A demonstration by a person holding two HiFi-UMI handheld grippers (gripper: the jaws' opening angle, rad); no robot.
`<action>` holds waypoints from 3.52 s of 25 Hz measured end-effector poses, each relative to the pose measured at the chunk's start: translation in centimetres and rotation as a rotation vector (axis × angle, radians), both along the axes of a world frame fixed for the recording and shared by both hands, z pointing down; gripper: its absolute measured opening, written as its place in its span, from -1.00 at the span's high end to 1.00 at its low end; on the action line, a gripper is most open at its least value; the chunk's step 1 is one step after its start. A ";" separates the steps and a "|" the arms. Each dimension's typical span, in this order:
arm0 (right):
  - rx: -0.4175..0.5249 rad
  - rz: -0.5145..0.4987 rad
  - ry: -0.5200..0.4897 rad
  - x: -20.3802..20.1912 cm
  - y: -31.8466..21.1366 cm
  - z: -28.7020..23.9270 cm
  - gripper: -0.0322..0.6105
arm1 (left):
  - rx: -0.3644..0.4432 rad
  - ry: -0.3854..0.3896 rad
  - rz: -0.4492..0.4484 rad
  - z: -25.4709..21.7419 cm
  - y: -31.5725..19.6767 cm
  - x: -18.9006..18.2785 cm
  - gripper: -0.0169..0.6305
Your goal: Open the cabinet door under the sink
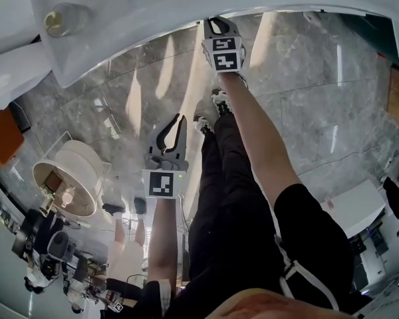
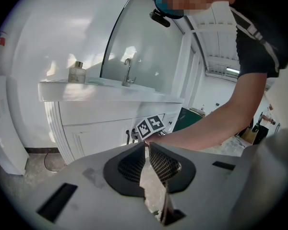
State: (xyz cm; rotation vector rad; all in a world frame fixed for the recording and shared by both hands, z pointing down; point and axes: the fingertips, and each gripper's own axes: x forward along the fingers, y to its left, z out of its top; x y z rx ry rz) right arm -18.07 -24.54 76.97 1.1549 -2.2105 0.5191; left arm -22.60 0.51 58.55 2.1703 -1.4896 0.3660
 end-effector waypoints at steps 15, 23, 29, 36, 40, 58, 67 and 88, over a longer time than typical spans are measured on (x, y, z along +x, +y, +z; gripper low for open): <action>0.058 -0.006 0.007 3.1 5.1 -0.2 0.60 | -0.010 0.000 0.002 0.9 2.1 0.9 0.84; 0.073 -0.025 0.012 5.8 8.1 -0.1 0.61 | -0.004 0.005 0.051 1.5 4.7 4.1 0.84; 0.057 -0.011 -0.003 7.0 9.2 -0.5 0.60 | -0.004 0.005 0.092 1.6 6.4 5.9 0.84; 0.053 0.018 -0.035 8.2 9.6 -0.6 0.60 | -0.001 -0.015 0.080 1.7 5.5 6.3 0.84; 0.044 -0.005 -0.034 8.2 9.9 -0.6 0.60 | 0.002 -0.014 0.048 1.1 4.5 6.2 0.84; 0.036 -0.086 0.019 13.9 12.9 -0.3 0.60 | -0.016 0.012 0.090 3.1 2.3 11.9 0.83; 0.014 -0.161 0.063 18.3 14.1 -0.2 0.60 | -0.018 0.007 0.082 2.4 1.3 15.1 0.83; 0.010 -0.380 0.270 31.7 12.4 0.2 0.60 | -0.011 -0.019 0.070 0.8 -0.2 25.8 0.83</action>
